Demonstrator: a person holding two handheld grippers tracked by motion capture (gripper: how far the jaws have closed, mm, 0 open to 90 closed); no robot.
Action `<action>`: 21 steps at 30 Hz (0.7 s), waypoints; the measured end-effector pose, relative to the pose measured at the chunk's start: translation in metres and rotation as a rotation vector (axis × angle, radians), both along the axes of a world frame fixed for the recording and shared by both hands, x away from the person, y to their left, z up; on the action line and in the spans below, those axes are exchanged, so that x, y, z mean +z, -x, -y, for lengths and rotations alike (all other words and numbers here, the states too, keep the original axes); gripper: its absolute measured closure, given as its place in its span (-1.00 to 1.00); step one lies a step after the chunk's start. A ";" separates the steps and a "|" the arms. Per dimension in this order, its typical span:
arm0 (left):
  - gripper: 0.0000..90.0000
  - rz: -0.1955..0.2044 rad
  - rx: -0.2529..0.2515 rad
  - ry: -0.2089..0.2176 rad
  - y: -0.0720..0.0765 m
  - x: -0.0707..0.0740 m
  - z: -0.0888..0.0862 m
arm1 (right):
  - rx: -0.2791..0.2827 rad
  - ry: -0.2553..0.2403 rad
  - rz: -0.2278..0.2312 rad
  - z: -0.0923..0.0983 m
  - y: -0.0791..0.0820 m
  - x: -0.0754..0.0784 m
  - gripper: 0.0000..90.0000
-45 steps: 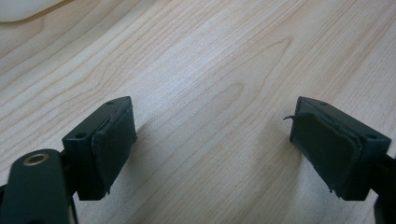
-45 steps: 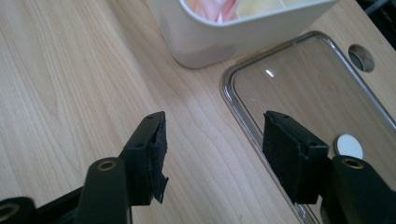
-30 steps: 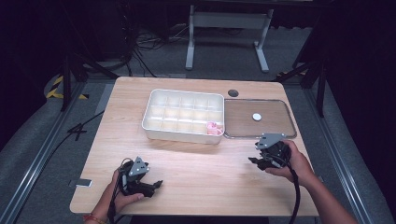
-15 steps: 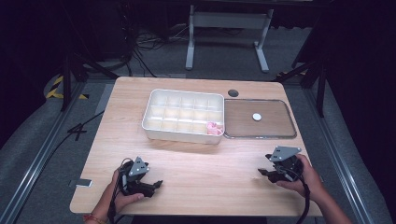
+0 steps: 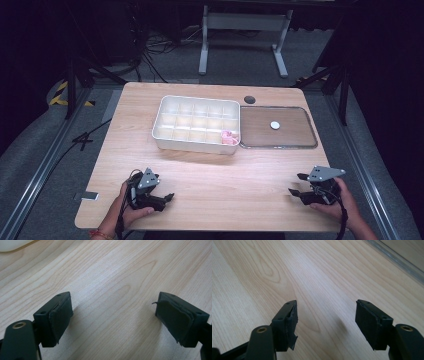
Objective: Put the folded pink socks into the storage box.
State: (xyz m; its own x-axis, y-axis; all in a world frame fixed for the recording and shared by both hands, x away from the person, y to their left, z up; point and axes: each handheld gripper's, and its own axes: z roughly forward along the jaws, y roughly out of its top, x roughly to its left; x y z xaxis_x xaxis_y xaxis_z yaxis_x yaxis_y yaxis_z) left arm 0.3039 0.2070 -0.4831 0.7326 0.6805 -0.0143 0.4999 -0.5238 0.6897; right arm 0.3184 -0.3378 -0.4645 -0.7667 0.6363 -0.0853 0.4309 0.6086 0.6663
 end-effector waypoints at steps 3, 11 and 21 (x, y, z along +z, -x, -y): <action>-0.68 0.001 0.000 0.000 0.000 0.000 0.000 | -0.032 -0.057 -0.024 0.013 0.004 -0.010 -0.27; -0.68 0.000 -0.001 0.000 0.000 0.000 0.000 | -0.065 -0.165 -0.001 0.024 0.008 -0.022 -0.31; -0.68 0.001 -0.001 0.000 0.000 0.000 0.000 | -0.081 -0.150 0.009 0.023 0.010 -0.022 -0.35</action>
